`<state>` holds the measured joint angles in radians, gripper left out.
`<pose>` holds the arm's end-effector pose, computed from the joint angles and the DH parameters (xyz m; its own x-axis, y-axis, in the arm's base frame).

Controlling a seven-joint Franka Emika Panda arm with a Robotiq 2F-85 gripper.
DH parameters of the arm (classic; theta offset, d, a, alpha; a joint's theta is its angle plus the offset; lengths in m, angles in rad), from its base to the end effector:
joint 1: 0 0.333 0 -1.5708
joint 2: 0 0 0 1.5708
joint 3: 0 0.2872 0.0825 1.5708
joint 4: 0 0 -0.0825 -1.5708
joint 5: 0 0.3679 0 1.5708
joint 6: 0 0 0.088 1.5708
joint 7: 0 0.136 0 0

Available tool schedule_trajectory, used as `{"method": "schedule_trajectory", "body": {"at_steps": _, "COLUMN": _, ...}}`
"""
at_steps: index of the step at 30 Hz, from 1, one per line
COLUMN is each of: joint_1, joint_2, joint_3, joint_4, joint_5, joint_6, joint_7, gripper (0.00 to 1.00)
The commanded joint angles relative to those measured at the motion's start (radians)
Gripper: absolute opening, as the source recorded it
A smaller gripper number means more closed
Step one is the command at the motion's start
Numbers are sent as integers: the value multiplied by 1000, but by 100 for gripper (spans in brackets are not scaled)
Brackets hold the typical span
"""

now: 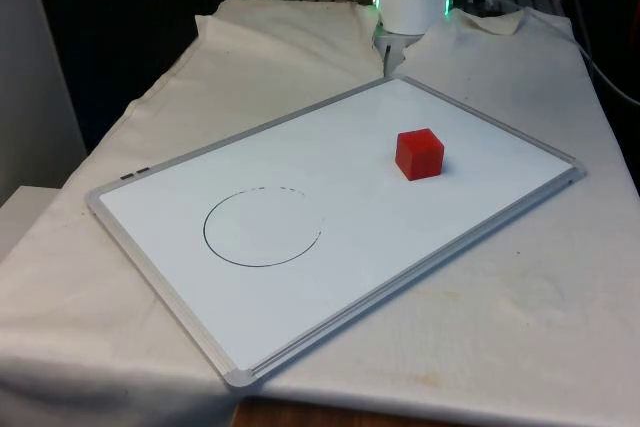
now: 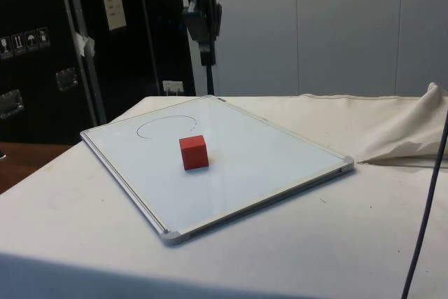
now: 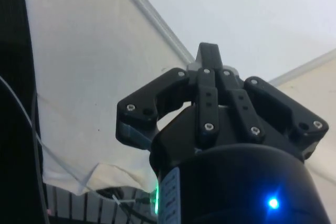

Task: Push the cube into the marked area.

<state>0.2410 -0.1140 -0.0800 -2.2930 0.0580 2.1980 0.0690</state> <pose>0.4821 0.0818 0.3508 0.9982 0.0584 0.0136 0.0591 -0.9966 -0.0577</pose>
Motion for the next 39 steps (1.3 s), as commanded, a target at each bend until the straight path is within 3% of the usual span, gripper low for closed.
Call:
{"method": "schedule_trajectory", "body": {"at_steps": 1, "joint_1": 0, "joint_2": 3, "joint_3": 1, "joint_4": -5, "joint_5": 3, "joint_6": 9, "joint_7": 1, "gripper": 0}}
{"method": "schedule_trajectory", "body": {"at_steps": 6, "joint_1": -1, "joint_2": 69, "joint_3": -4, "joint_4": 15, "joint_5": 52, "joint_6": 55, "joint_7": -18, "gripper": 0}}
{"method": "schedule_trajectory", "body": {"at_steps": 10, "joint_1": -3, "joint_2": 94, "joint_3": -4, "joint_4": 20, "joint_5": 58, "joint_6": 66, "joint_7": -21, "gripper": 0}}
{"method": "schedule_trajectory", "body": {"at_steps": 20, "joint_1": -1, "joint_2": 156, "joint_3": 2, "joint_4": -5, "joint_5": 132, "joint_6": 145, "joint_7": -60, "gripper": 0}}
{"method": "schedule_trajectory", "body": {"at_steps": 26, "joint_1": -3, "joint_2": 216, "joint_3": 9, "joint_4": -1, "joint_5": 158, "joint_6": 193, "joint_7": -69, "gripper": 0}}
{"method": "schedule_trajectory", "body": {"at_steps": 27, "joint_1": -3, "joint_2": 206, "joint_3": 6, "joint_4": -3, "joint_5": 140, "joint_6": 180, "joint_7": -59, "gripper": 0}}
{"method": "schedule_trajectory", "body": {"at_steps": 35, "joint_1": -6, "joint_2": 305, "joint_3": 14, "joint_4": 29, "joint_5": 186, "joint_6": 246, "joint_7": -77, "gripper": 0}}
{"method": "schedule_trajectory", "body": {"at_steps": 36, "joint_1": -3, "joint_2": 288, "joint_3": 9, "joint_4": 21, "joint_5": 163, "joint_6": 234, "joint_7": -62, "gripper": 0}}
{"method": "schedule_trajectory", "body": {"at_steps": 39, "joint_1": -12, "joint_2": 327, "joint_3": 12, "joint_4": 31, "joint_5": 203, "joint_6": 258, "joint_7": -96, "gripper": 0}}
